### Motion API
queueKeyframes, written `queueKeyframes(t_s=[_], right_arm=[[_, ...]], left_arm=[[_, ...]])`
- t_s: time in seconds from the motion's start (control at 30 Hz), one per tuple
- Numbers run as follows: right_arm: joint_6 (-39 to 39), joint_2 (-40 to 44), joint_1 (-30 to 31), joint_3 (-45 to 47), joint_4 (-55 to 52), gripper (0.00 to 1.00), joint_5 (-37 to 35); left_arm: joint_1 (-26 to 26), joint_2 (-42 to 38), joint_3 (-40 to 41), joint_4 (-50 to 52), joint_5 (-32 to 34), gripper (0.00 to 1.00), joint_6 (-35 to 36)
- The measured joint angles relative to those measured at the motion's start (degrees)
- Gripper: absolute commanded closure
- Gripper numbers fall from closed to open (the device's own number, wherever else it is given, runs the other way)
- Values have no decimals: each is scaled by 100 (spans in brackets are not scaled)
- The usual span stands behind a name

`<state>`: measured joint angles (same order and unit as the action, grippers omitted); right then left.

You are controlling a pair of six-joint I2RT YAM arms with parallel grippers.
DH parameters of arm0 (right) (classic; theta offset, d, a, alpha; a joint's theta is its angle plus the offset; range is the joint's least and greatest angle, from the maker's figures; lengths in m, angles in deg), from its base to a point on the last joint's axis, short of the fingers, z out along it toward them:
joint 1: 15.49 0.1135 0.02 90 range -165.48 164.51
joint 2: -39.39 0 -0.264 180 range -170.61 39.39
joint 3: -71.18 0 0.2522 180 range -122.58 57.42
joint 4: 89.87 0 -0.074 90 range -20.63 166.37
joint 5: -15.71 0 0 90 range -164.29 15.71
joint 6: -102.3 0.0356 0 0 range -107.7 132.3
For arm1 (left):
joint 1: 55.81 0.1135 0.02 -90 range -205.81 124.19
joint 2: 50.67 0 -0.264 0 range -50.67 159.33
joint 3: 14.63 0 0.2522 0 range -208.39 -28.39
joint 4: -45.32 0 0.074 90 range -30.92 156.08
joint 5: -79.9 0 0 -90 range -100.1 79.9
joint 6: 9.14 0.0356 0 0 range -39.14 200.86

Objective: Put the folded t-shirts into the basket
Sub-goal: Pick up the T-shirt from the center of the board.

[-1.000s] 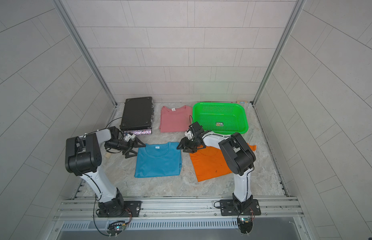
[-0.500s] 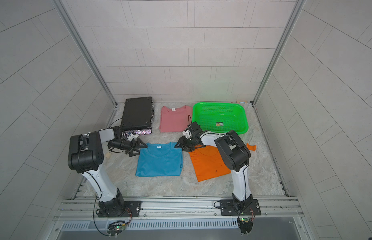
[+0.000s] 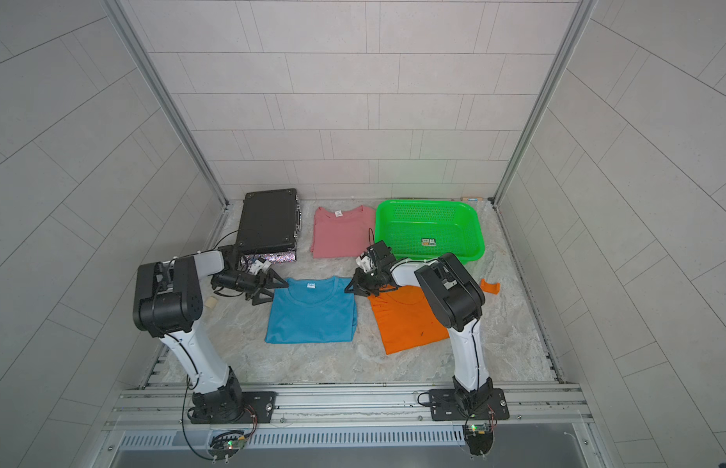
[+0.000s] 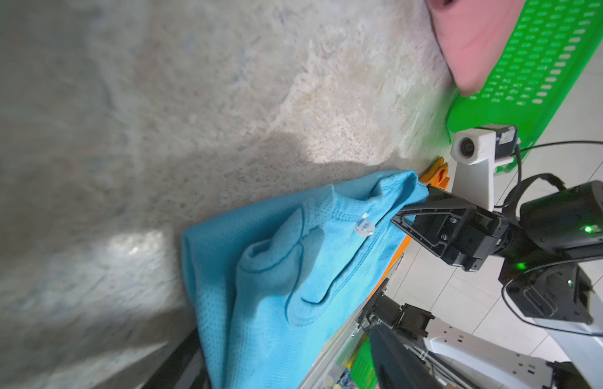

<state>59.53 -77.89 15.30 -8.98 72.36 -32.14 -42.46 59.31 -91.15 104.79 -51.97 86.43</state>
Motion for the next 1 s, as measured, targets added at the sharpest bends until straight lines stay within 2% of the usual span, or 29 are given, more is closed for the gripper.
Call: queueKeyframes(t_s=[0.17, 0.6, 0.8, 1.0], right_arm=[[-151, 122, 101, 63, 155, 98, -50], [-1497, 1115, 363, -404, -470, 100, -555], [-1845, 1137, 363, -658, -852, 100, -728], [-1869, 1128, 365, -671, -898, 100, -726]], left_arm=[[0, -72, -9, 24, -22, 11, 90], [-2, -501, 227, -520, 435, 7, 452], [-103, -518, 323, -883, 339, 12, 424], [-426, -455, 304, -1202, 483, 20, 234]])
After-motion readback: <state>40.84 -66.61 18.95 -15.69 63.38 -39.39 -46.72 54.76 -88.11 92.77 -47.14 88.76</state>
